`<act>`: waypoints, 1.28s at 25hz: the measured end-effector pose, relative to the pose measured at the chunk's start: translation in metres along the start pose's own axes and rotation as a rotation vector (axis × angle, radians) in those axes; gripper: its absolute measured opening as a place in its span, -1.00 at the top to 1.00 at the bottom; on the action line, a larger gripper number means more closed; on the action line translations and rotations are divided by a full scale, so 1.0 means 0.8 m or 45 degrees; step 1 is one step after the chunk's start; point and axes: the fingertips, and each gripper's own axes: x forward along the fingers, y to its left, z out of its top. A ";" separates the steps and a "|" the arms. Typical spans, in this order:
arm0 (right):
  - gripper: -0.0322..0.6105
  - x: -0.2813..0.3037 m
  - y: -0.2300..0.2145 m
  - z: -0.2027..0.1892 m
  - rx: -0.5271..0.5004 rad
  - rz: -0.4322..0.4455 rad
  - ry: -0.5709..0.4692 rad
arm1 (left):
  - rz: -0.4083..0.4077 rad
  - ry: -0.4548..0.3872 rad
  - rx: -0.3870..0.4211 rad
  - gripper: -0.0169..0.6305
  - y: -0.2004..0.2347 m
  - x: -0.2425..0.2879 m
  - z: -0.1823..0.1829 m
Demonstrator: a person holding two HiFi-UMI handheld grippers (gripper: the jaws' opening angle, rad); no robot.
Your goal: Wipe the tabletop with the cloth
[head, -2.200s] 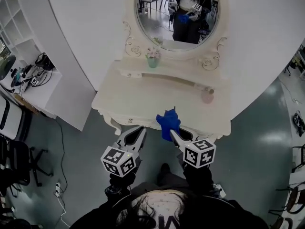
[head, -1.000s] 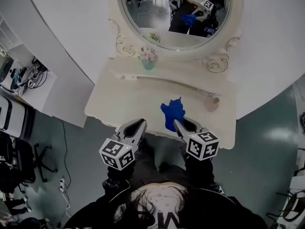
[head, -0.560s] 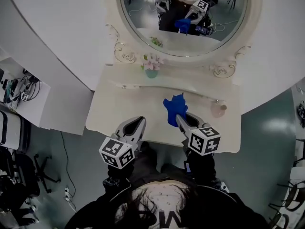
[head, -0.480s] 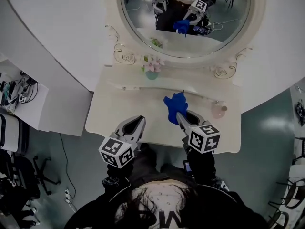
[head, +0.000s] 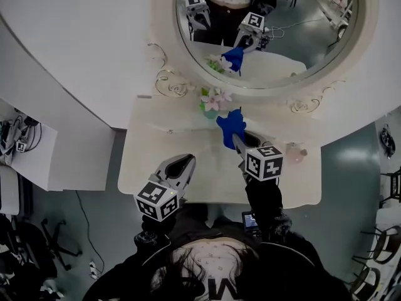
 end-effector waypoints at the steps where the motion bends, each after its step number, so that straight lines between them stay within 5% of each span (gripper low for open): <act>1: 0.64 0.012 -0.004 0.003 -0.006 -0.026 0.001 | -0.008 0.007 0.001 0.93 0.007 0.000 0.001; 7: 0.64 0.074 -0.050 -0.008 -0.086 -0.218 0.118 | -0.044 0.044 -0.012 0.93 0.047 -0.001 0.000; 16: 0.64 0.092 -0.096 -0.035 -0.233 -0.293 0.278 | -0.097 0.117 -0.023 0.93 0.063 0.019 -0.012; 32: 0.64 -0.013 -0.251 -0.053 -0.074 -0.449 0.242 | -0.226 0.195 0.048 0.93 -0.053 0.102 -0.019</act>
